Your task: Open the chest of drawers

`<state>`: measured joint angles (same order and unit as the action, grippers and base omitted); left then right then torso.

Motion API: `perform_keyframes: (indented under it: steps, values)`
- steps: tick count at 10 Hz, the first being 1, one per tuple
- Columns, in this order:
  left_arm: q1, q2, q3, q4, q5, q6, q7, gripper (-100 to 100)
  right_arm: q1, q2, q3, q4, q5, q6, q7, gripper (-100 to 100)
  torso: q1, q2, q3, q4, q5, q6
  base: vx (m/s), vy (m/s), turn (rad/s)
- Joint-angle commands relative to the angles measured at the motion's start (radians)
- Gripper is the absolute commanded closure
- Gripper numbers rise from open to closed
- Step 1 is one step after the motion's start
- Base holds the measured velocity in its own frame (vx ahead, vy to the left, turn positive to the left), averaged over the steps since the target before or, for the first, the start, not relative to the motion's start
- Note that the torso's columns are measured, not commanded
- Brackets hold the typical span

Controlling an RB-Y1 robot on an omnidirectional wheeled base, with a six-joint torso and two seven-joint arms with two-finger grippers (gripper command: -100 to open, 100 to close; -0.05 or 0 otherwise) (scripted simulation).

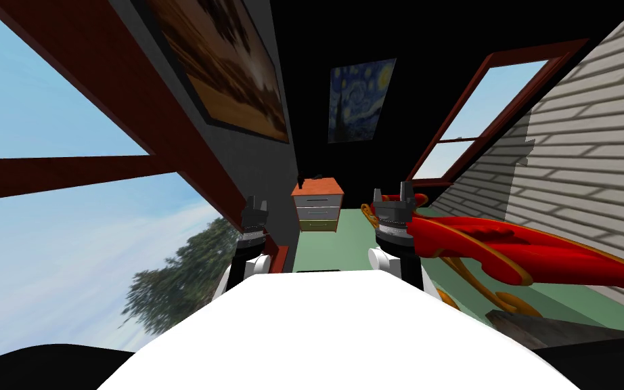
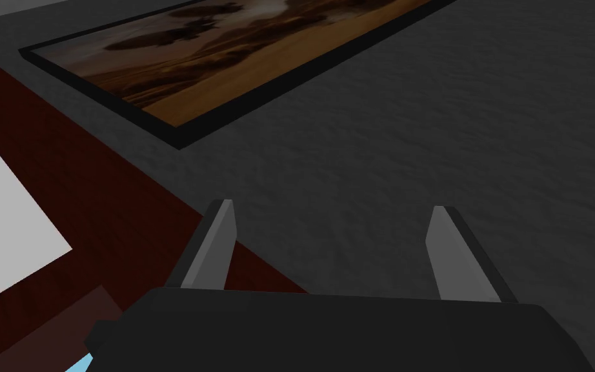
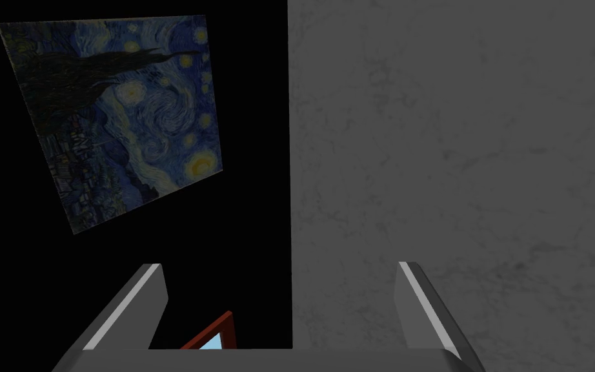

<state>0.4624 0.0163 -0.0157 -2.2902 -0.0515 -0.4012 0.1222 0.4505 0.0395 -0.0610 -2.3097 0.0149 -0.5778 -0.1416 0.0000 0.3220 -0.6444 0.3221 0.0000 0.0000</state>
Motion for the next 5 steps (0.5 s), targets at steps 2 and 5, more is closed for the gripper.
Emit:
perform_keyframes:
  steps: [2,5]
  values:
    - [0.0,0.0,0.0,0.0,0.0,0.0,0.0,0,0.0,0.0,0.0,0.0,0.0,0.0,0.0,0,0.0,0.148,-0.295,0.148,0.0,0.0,0.0,0.0,0.0]
    - [0.0,0.029,0.0,0.011,-0.001,-0.009,-0.001,-100,0.0,0.0,0.0,0.0,0.0,0.0,0.0,0,0.0,0.369,-0.738,0.369,0.0,0.0,0.008,-0.002,-0.002]
